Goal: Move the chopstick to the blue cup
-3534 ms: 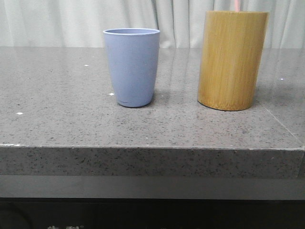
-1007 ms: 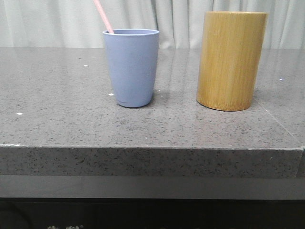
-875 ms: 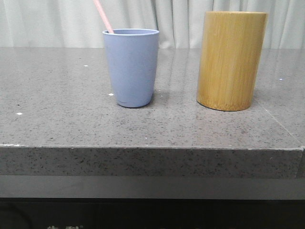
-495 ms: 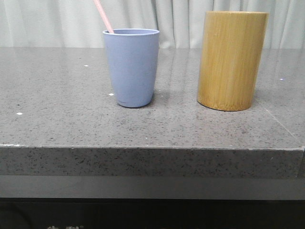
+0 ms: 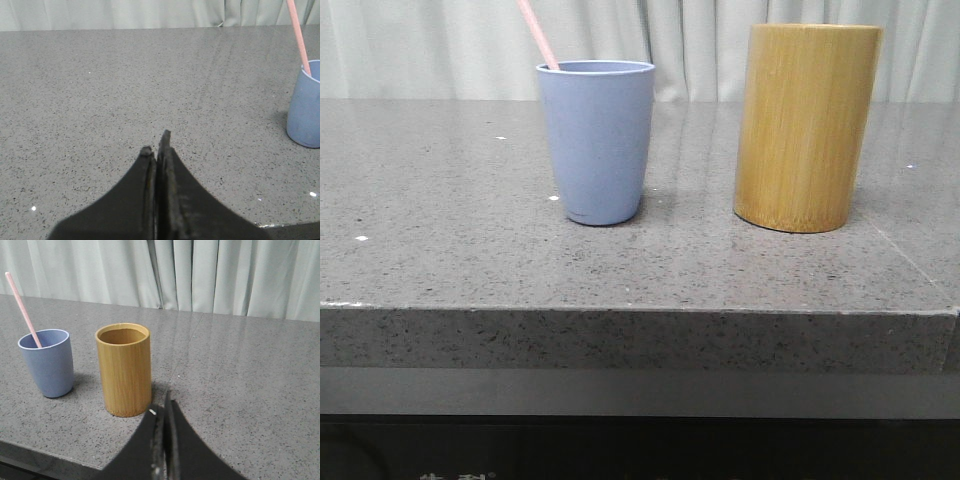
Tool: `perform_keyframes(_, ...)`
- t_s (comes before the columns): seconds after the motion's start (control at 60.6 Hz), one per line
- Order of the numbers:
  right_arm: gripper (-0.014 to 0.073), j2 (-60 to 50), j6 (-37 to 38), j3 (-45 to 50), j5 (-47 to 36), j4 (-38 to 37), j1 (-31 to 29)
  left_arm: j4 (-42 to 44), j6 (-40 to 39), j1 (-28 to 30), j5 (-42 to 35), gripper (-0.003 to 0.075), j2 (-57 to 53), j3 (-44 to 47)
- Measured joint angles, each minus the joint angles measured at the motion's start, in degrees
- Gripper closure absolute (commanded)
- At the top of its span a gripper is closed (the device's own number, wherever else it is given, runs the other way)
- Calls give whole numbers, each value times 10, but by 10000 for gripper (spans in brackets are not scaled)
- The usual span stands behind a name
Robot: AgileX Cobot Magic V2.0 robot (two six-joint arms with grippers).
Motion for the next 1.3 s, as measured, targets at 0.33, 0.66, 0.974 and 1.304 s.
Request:
perform_keyframes(0.33,673,0,0,0,0,0,0,14,0,5,-8,739,-25,24)
perform_keyframes(0.66,673,0,0,0,0,-1,0,26,-26,49,-53,739,-151,160)
perform_keyframes(0.974,673,0,0,0,0,-1,0,26,-74,51,-183,739,-151,267)
perform_keyframes(1.304,673,0,1,0,0,-1,0,26,-76,51,-187,739,-151,267)
